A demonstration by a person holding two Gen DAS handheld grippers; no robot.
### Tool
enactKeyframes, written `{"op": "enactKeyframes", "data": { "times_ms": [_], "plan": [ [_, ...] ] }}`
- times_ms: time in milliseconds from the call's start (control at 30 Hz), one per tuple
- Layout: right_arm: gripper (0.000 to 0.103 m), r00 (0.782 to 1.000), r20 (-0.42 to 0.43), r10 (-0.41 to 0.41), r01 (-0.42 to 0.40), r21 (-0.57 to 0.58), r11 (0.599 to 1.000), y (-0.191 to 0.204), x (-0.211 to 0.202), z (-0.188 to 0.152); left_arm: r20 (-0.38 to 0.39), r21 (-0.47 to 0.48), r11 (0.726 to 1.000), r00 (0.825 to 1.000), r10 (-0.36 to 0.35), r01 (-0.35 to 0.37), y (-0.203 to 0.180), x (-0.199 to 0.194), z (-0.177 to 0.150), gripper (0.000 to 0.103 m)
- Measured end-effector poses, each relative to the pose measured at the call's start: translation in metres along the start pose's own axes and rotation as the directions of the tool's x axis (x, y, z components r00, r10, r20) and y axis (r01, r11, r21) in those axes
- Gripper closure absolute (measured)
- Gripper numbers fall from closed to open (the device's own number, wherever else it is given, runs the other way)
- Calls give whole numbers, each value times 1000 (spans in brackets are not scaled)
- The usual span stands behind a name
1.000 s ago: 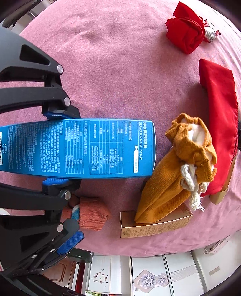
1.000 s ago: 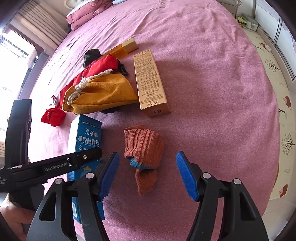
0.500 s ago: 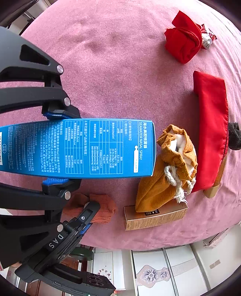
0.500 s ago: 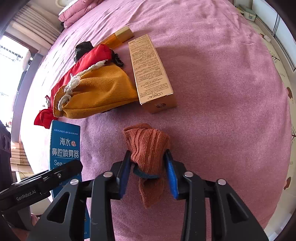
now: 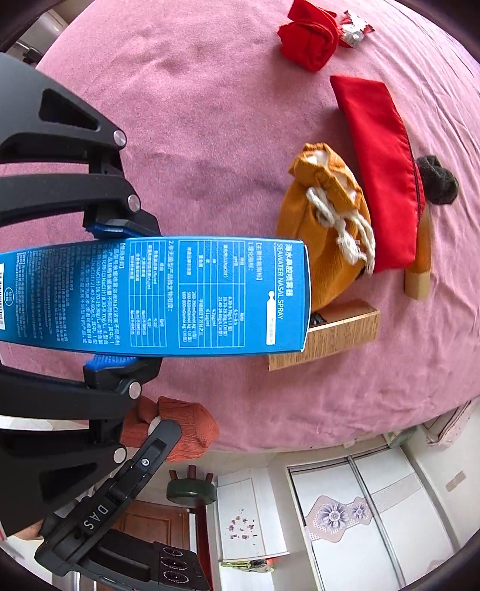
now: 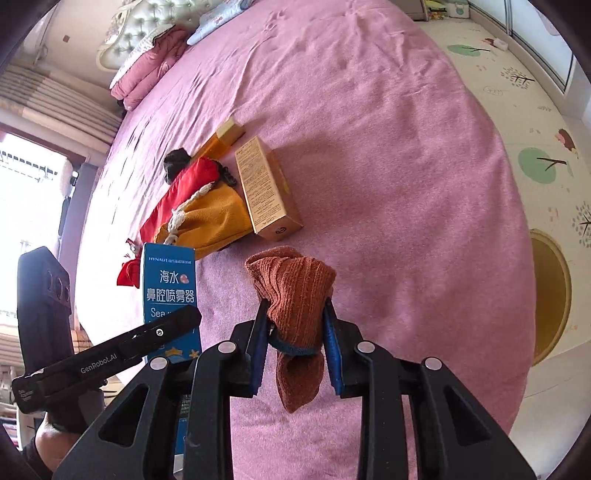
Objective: Collect trash
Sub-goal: 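Carry the box and sock over the yellow bin and open both tools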
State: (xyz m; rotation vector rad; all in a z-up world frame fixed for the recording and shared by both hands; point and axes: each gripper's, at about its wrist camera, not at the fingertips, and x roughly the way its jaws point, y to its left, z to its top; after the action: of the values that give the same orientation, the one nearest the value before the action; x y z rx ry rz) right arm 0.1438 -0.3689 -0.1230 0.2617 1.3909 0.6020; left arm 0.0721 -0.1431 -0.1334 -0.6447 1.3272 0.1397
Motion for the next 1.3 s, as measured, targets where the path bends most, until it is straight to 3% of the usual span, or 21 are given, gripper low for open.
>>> {"op": "enactKeyframes", "data": {
  "times_ms": [333, 800, 967, 1300],
  "plan": [
    [76, 984, 175, -46, 15, 170, 985, -76, -95, -13, -67, 228, 970, 995, -69, 82, -130, 22, -1, 57],
    [76, 928, 310, -205, 57, 426, 903, -201, -177, -35, -219, 482, 853, 970, -104, 201, -308, 88, -28, 57],
    [76, 914, 316, -254, 74, 487, 870, -235, -188, -39, -260, 545, 807, 961, -94, 226, -351, 115, -34, 57],
    [76, 917, 289, -274, 65, 569, 820, -279, -182, -45, -307, 589, 774, 950, -51, 232, -391, 164, -38, 57]
  ]
}}
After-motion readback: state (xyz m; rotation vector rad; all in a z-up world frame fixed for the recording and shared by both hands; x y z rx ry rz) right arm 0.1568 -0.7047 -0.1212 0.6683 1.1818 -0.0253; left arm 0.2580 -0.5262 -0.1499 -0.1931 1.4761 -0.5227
